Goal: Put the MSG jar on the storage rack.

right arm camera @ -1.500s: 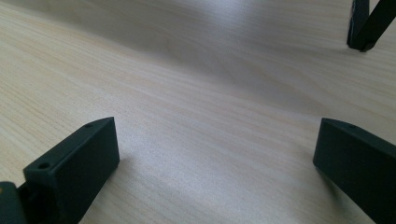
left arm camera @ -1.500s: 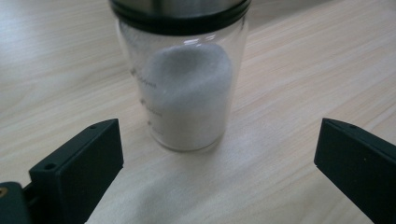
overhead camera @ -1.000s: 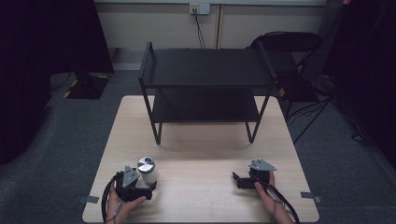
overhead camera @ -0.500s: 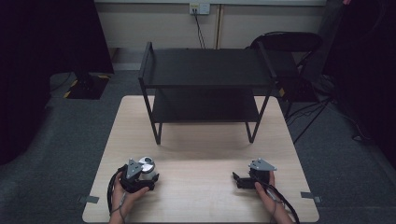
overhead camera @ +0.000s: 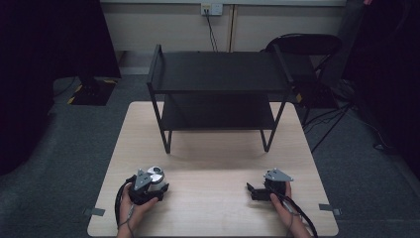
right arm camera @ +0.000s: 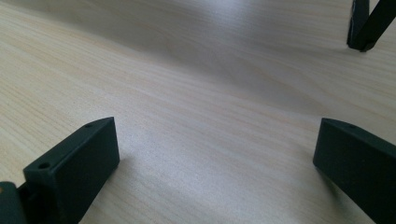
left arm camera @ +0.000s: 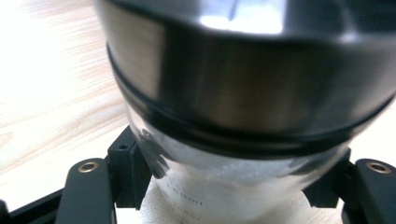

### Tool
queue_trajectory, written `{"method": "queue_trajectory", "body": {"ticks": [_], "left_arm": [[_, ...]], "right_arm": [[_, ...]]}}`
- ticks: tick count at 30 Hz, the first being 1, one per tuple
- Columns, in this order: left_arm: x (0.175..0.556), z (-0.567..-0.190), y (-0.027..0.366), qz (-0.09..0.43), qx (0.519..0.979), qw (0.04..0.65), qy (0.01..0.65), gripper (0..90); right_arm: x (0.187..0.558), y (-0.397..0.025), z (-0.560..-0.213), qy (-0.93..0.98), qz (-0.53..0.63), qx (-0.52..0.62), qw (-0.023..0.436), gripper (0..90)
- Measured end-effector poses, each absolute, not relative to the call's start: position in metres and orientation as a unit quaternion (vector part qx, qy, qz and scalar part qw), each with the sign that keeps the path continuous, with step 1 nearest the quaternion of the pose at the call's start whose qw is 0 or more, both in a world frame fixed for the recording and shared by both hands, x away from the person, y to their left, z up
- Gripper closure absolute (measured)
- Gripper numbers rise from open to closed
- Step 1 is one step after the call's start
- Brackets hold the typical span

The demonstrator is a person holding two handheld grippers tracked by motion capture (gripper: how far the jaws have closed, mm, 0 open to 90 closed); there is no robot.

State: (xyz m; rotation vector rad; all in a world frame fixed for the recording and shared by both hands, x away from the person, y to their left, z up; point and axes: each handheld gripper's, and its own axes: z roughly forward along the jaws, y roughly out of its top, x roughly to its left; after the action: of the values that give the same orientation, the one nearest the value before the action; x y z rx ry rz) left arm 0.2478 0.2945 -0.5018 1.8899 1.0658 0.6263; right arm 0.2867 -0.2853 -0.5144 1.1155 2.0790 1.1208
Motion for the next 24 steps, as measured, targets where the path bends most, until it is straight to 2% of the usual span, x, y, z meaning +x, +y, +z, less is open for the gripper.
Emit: {"method": "queue_trajectory", "body": {"ticks": [16,24], "left_arm": [[0.247,-0.495,0.289,0.248,0.759,0.423,0.428,31.7],[0.251,-0.474,0.283,0.233,0.762,0.435,0.418,31.7]], "right_arm": [[0.287,-0.285,-0.514,0.768,0.414,0.412,0.262,0.0],[0.287,-0.285,-0.514,0.768,0.414,0.412,0.262,0.0]]}}
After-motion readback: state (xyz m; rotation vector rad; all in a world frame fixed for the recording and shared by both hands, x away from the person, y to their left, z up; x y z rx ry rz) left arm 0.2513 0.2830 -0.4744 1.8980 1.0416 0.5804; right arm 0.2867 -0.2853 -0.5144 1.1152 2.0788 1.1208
